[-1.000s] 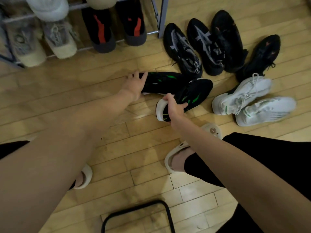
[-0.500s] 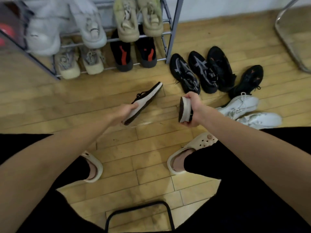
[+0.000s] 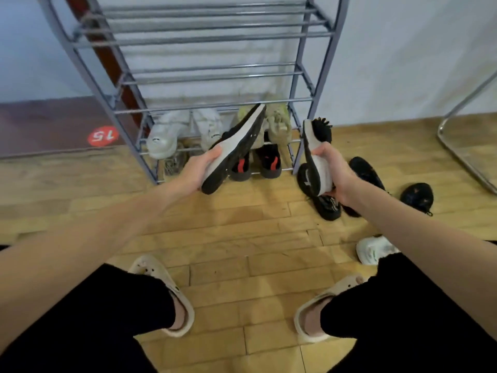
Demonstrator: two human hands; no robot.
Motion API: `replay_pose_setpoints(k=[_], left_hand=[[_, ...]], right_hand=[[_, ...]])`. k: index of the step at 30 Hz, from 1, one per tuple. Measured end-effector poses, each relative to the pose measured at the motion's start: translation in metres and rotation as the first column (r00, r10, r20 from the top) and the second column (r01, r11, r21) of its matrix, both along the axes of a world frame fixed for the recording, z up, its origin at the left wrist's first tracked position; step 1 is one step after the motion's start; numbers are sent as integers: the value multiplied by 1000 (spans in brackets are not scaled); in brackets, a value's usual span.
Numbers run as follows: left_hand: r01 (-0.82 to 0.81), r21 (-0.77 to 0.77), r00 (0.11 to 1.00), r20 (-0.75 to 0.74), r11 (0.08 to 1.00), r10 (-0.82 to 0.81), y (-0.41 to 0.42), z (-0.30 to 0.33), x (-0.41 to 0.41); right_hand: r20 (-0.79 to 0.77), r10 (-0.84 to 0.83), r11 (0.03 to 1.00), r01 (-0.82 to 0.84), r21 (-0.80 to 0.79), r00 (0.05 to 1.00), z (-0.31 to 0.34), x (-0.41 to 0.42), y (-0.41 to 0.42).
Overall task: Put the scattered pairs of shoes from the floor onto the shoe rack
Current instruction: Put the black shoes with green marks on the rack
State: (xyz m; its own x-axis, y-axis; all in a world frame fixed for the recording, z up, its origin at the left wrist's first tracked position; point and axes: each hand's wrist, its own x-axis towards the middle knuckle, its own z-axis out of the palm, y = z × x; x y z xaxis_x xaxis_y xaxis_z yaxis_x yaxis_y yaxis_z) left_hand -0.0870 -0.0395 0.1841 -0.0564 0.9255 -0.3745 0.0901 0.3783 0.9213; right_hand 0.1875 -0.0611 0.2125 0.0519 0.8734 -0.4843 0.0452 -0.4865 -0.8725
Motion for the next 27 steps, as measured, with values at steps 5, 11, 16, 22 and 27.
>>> replay_pose_setpoints(k=[5,11,16,22,27], left_hand=[[-41,104,993,-108,994,52,16,30,-15],[-39,205,977,-199,978,81,44,53,-17],[15,280,902,-417,960,108,81,55,-13],[1,357,750,-619,934,235,136,43,0],[-85,314,707,-649,946,279,174,23,4]], right_hand=[[75,62,990,-71,124,995,35,-7,18],[271,23,971,-86,221,962,37,-15,57],[378,-46,947,-80,312,925,29,-36,109],[732,-78,931,-213,295,677,13,-45,175],[943,-95,898,-381,220,320,8,-42,220]])
